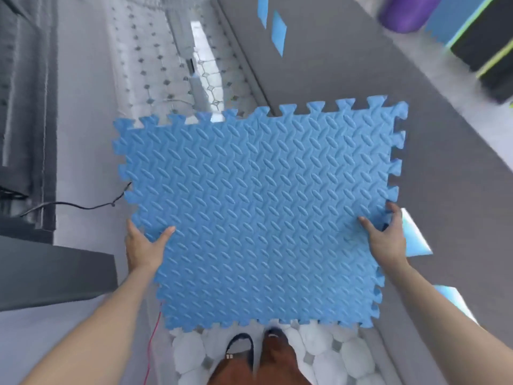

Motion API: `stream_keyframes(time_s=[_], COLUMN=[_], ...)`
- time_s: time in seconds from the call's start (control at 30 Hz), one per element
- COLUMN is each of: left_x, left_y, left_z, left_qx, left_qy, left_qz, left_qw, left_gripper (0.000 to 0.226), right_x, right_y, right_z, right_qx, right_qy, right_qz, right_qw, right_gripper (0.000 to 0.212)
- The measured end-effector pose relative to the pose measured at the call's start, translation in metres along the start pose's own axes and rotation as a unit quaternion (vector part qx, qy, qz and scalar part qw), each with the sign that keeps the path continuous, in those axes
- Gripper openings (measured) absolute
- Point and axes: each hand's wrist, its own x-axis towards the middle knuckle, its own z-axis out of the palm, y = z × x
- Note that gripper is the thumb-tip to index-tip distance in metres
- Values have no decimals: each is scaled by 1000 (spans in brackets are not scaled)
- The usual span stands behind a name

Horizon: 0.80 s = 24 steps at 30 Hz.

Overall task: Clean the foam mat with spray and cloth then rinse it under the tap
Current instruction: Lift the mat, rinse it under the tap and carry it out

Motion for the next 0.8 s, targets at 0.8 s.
stream_keyframes(time_s=[0.8], left_x=[215], left_y=[-294], left_z=[320], left_qx=[63], left_qy=[-107], left_qz=[-29], left_qw=[992], left_gripper=[123], right_x=[226], right_y=[325], right_z=[351], right_qx=[-239], right_qy=[-204], right_qz=[-43], right_qw=[948], right_gripper=[131])
